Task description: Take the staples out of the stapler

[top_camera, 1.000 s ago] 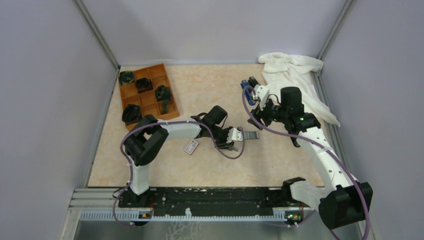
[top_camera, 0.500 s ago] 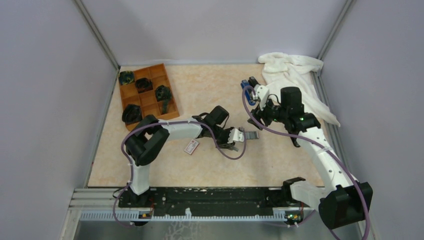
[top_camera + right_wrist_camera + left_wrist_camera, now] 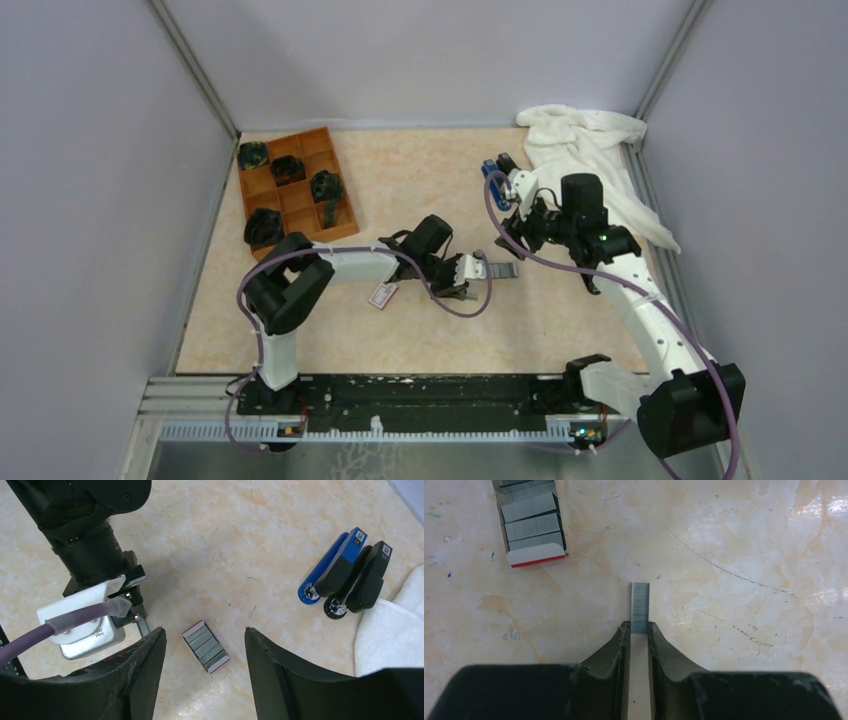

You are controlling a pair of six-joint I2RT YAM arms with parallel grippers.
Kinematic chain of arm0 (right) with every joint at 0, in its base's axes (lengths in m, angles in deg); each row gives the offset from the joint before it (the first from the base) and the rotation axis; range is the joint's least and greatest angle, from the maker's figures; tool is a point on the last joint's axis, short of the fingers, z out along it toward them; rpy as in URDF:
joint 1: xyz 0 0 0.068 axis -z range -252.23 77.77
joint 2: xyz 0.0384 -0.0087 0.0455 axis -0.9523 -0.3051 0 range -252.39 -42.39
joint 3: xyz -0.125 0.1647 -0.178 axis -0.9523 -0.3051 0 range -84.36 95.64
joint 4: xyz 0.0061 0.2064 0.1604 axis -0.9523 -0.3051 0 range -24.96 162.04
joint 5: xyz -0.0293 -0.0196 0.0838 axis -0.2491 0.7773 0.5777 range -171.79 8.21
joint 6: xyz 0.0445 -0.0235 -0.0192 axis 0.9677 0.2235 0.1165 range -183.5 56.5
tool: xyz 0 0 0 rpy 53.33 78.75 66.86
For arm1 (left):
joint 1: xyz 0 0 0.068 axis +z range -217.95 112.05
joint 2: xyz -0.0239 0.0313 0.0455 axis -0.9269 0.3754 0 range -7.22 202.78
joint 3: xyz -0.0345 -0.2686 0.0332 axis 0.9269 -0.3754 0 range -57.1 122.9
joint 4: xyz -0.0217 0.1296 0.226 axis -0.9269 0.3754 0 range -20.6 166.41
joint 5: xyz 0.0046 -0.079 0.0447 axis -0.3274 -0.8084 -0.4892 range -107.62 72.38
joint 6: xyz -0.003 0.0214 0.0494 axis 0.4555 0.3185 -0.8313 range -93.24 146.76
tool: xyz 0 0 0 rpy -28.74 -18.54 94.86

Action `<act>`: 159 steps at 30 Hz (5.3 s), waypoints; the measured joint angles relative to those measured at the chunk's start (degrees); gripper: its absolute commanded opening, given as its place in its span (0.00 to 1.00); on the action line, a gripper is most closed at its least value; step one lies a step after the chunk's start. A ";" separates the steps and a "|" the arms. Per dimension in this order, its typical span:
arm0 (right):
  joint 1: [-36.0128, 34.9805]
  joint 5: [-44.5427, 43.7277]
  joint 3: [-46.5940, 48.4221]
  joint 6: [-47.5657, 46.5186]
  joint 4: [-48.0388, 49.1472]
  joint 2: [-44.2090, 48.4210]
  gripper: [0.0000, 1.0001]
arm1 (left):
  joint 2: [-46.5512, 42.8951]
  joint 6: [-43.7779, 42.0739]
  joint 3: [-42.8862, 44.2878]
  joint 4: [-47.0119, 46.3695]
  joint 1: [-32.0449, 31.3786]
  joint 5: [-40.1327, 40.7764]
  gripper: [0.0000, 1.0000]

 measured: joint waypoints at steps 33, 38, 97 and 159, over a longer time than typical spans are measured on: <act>0.04 19.80 -4.13 12.26 8.50 -4.72 0.60 | -20.76 53.29 -30.29 -46.51 10.80 -0.63 0.19; 0.11 28.37 -7.13 21.59 17.25 -5.18 0.59 | -23.98 60.30 -32.20 -54.64 12.07 -2.99 0.20; -2.40 35.36 -21.27 68.83 72.32 -5.18 0.09 | -21.35 84.91 -32.94 -85.05 9.38 -6.23 0.52; -4.24 -18.12 14.49 23.23 -16.72 -36.81 0.09 | -33.05 65.40 -56.87 -79.45 12.00 11.58 0.99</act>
